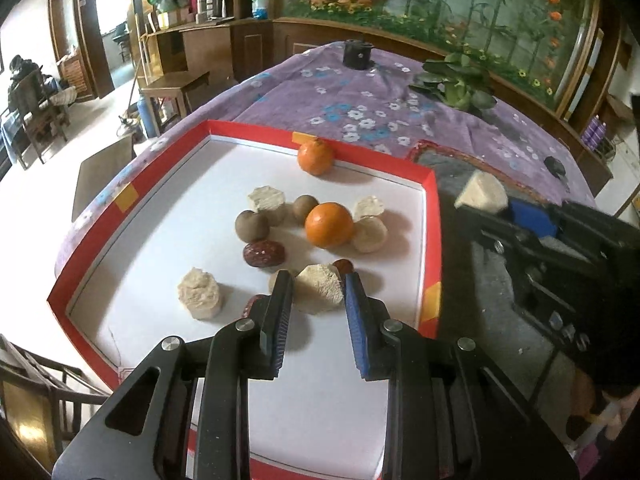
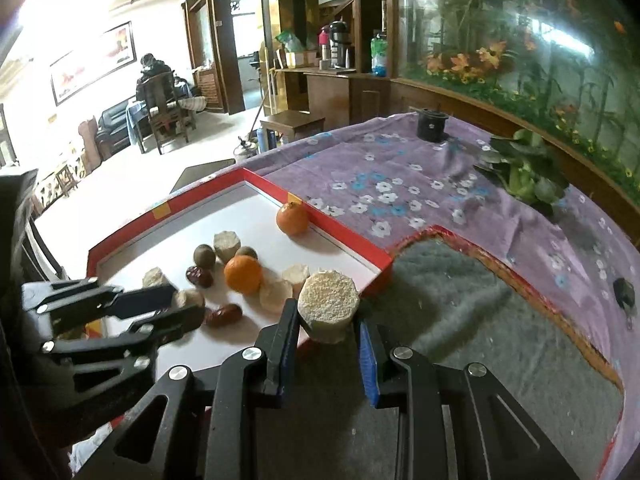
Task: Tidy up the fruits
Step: 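Carry block and cake into the red tray and open both tools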
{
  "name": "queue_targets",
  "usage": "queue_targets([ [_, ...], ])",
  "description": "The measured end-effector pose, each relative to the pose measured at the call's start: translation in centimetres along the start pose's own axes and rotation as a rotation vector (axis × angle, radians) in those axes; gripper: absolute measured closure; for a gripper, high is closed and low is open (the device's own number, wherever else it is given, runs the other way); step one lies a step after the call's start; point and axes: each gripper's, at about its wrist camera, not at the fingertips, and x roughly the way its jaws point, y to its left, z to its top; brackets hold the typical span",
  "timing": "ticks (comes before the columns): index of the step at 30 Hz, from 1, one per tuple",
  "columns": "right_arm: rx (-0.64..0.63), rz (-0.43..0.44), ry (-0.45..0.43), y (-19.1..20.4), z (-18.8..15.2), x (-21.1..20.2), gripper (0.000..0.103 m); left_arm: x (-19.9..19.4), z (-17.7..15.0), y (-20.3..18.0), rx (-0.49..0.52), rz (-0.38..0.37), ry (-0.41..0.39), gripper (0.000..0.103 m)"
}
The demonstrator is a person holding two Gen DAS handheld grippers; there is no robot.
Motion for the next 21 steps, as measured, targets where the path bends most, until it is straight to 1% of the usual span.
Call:
queue_targets([
  [6, -0.012, -0.008, 0.023, 0.0, 1.8, 2.8, 0.077, 0.4, 0.1, 0.0, 0.007, -0.002, -0.003, 0.077],
  [12, -0.039, -0.021, 0.082, -0.1, 3.0, 6.6, 0.077, 0.6, 0.0, -0.5, 0.028, -0.011, -0.001, 0.077],
  [14, -0.046, -0.032, 0.090, 0.0, 3.1, 7.3, 0.077, 0.6, 0.0, -0.5, 0.027, -0.006, -0.004, 0.077],
  [16, -0.054, -0.046, 0.091, 0.1, 3.1, 7.7, 0.077, 0.7, 0.1, -0.5, 0.024, -0.003, -0.004, 0.077],
  [19, -0.046, -0.034, 0.096, -0.2, 2.9, 7.6, 0.075, 0.7, 0.1, -0.7, 0.017, 0.010, -0.006, 0.077],
  [21, -0.032, -0.024, 0.090, -0.5, 2.6, 7.1, 0.070, 0.8, 0.1, -0.8, 0.018, 0.031, -0.007, 0.076],
])
